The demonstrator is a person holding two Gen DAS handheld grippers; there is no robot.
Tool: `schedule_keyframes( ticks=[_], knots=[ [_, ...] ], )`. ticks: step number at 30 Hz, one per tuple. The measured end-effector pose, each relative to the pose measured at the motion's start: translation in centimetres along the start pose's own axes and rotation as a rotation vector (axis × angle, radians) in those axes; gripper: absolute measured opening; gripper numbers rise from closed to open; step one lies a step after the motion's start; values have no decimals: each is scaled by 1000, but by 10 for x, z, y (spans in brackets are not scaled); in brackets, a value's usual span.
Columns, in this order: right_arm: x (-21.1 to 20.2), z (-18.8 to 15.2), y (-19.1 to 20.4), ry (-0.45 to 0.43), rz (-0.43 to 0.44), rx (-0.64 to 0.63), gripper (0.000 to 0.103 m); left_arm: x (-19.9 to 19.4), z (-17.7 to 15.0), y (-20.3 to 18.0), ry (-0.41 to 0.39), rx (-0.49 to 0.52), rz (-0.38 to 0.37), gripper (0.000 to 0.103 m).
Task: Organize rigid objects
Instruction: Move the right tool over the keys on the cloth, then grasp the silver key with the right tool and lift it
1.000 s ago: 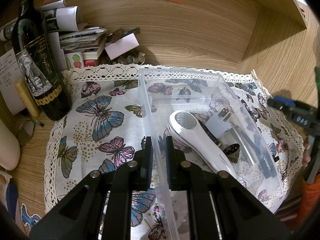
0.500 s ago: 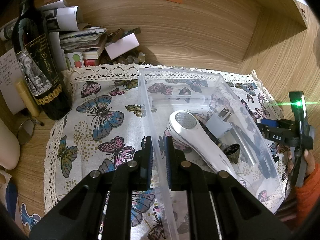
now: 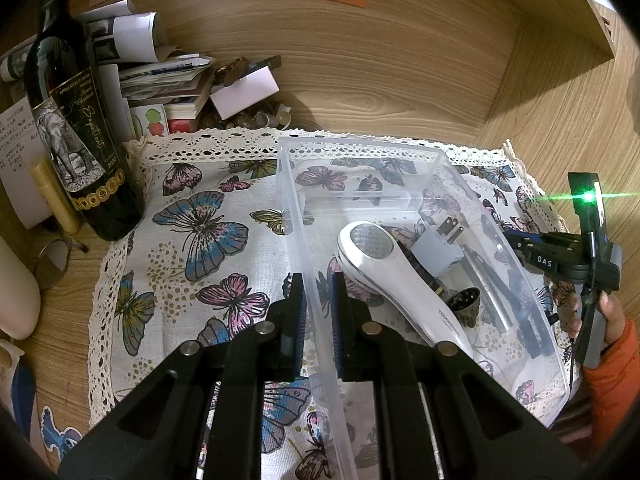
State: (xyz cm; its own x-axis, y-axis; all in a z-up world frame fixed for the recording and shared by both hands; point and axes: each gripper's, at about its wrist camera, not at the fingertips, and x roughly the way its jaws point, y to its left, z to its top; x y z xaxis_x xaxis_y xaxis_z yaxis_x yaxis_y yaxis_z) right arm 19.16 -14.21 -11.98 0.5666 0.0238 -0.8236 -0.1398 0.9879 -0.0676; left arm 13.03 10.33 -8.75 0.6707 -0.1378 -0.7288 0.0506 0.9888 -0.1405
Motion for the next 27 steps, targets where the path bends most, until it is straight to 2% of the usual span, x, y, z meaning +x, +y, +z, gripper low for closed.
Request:
schedule_keyframes(
  ticks=[3, 15, 21, 25, 27],
  knots=[
    [-2, -3, -3, -7, 16, 21, 10, 0, 0, 0, 1, -1, -1, 10],
    [-39, -34, -19, -30, -19, 11, 10, 0, 0, -1, 1, 3, 1, 10],
    [-33, -45, -10, 48, -26, -41, 11, 0, 0, 0, 1, 3, 1, 10],
    [-34, -44, -8, 30, -42, -45, 30, 0, -1, 0, 1, 2, 1, 10],
    [-31, -40, -9, 27, -41, -36, 33, 0, -1, 0, 1, 3, 0, 10]
  ],
)
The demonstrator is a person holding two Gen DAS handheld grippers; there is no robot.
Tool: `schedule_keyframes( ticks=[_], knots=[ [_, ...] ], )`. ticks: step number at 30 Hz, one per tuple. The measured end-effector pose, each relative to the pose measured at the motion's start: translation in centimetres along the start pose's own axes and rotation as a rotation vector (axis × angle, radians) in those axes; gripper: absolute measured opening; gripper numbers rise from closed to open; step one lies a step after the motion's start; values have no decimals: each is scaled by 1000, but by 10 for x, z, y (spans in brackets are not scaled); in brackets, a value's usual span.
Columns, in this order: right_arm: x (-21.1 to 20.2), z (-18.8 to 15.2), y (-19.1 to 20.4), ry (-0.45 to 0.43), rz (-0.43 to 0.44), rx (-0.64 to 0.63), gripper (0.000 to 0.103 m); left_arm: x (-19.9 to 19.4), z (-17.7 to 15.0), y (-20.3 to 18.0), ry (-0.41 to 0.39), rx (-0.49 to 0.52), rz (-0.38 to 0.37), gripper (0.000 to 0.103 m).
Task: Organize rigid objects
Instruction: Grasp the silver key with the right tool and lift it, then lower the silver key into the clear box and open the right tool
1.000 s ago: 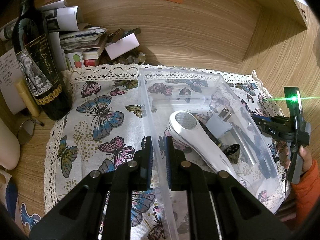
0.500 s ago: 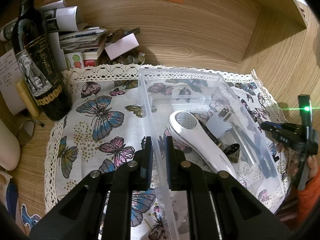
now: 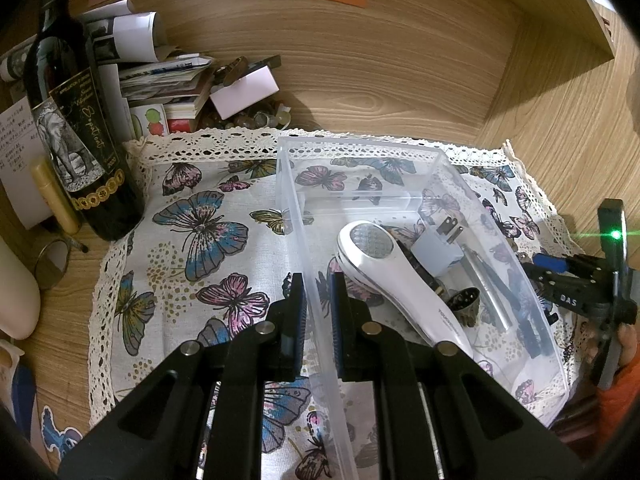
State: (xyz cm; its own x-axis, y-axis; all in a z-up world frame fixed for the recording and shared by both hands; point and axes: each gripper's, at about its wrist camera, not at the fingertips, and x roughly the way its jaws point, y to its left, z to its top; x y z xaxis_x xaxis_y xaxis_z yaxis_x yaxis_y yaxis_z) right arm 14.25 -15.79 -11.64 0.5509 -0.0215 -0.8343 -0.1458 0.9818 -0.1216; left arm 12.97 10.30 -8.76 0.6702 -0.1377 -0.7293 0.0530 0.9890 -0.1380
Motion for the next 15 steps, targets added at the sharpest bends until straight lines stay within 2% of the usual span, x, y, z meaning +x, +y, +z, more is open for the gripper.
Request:
schedule_keyframes(
  ticks=[3, 4, 5, 7, 15],
  knots=[
    [9, 5, -1, -5, 11, 14, 32, 0, 0, 0, 0, 3, 1, 10],
    [10, 6, -4, -5, 26, 27, 30, 0, 0, 0, -1, 3, 1, 10],
    [10, 7, -4, 0, 26, 35, 22, 0, 0, 0, -1, 0, 0, 10],
    [6, 10, -6, -14, 40, 58, 22, 0, 0, 0, -1, 0, 1, 10],
    [-47, 32, 19, -185, 59, 5, 22, 0, 0, 0, -1, 0, 0, 10]
  ],
)
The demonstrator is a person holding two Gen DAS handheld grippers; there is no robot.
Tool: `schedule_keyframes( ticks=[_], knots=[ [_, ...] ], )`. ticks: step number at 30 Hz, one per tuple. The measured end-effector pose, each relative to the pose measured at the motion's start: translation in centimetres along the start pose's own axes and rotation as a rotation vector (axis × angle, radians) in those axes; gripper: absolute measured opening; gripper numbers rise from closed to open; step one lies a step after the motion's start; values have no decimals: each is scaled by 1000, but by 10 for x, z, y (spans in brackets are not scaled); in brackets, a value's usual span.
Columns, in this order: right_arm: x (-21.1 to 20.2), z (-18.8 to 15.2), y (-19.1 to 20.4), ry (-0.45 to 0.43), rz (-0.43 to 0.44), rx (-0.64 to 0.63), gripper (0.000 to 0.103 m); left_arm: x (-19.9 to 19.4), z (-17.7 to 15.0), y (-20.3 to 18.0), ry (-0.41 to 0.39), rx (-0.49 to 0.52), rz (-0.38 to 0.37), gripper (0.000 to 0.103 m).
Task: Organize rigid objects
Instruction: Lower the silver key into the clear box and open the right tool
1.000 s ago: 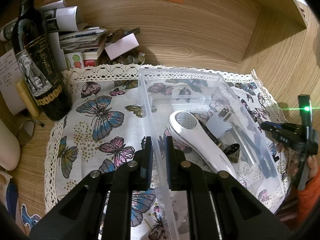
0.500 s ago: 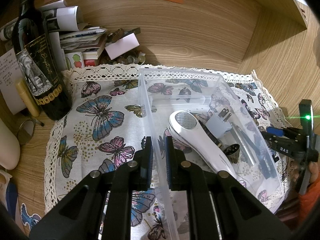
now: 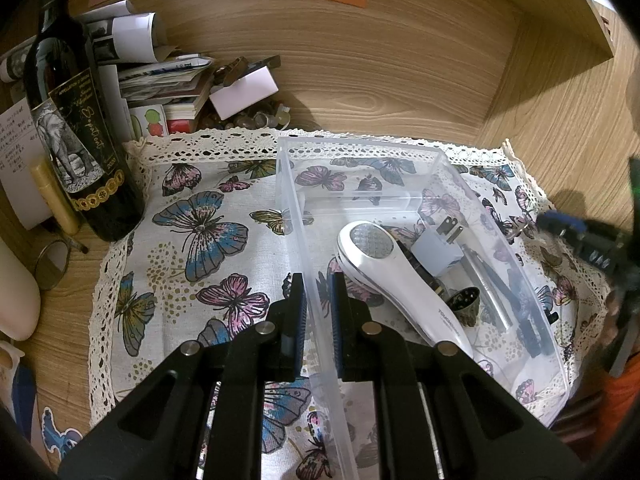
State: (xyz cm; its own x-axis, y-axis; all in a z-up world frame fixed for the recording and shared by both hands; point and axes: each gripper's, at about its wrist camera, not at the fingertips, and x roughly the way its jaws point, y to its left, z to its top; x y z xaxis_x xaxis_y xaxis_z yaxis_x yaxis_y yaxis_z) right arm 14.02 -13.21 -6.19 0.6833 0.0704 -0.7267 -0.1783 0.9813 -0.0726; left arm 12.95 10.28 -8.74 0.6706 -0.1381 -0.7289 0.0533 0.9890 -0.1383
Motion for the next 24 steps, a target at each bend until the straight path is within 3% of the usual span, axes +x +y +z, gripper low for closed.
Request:
schedule_keyframes(
  ticks=[12, 17, 24],
  knots=[
    [-54, 48, 63, -200, 146, -115, 22, 0, 0, -2, -1, 5, 2, 10],
    [-52, 48, 84, -198, 236, -154, 22, 0, 0, -2, -1, 8, 3, 10],
    [-25, 40, 110, -95, 300, -217, 22, -1, -1, -2, -3, 5, 1, 10]
  ],
)
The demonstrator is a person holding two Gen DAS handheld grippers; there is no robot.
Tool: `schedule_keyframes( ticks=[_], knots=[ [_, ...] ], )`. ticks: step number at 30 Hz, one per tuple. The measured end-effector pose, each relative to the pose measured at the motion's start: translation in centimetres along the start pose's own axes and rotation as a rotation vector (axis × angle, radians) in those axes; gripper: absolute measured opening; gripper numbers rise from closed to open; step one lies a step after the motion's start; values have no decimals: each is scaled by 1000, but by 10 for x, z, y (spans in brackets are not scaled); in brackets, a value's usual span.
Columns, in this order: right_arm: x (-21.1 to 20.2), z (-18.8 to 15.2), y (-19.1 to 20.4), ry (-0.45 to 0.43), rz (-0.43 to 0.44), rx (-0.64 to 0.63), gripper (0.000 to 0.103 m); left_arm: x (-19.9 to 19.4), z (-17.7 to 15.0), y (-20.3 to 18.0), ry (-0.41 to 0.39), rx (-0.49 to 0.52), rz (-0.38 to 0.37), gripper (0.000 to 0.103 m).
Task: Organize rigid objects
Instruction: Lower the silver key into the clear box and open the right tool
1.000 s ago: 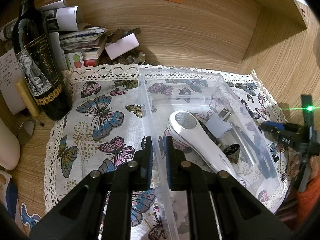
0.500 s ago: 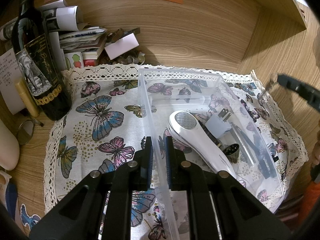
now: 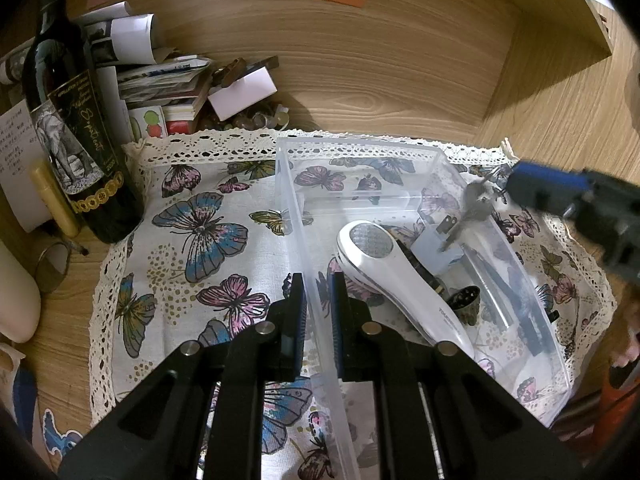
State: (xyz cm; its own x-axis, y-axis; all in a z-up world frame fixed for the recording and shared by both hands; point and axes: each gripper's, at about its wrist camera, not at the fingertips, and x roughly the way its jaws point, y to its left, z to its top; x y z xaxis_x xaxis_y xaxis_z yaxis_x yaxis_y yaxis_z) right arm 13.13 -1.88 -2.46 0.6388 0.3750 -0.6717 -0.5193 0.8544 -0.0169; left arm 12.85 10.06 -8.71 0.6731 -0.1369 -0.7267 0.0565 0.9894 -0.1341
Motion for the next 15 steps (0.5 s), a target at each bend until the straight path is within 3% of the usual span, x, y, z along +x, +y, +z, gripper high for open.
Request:
schedule_keyframes(
  ticks=[7, 15],
  knots=[
    [30, -11, 8, 98, 6, -28, 22, 0, 0, 0, -1, 1, -2, 10],
    [41, -10, 5, 131, 18, -1, 22, 0, 0, 0, 0, 3, -1, 10]
  ],
)
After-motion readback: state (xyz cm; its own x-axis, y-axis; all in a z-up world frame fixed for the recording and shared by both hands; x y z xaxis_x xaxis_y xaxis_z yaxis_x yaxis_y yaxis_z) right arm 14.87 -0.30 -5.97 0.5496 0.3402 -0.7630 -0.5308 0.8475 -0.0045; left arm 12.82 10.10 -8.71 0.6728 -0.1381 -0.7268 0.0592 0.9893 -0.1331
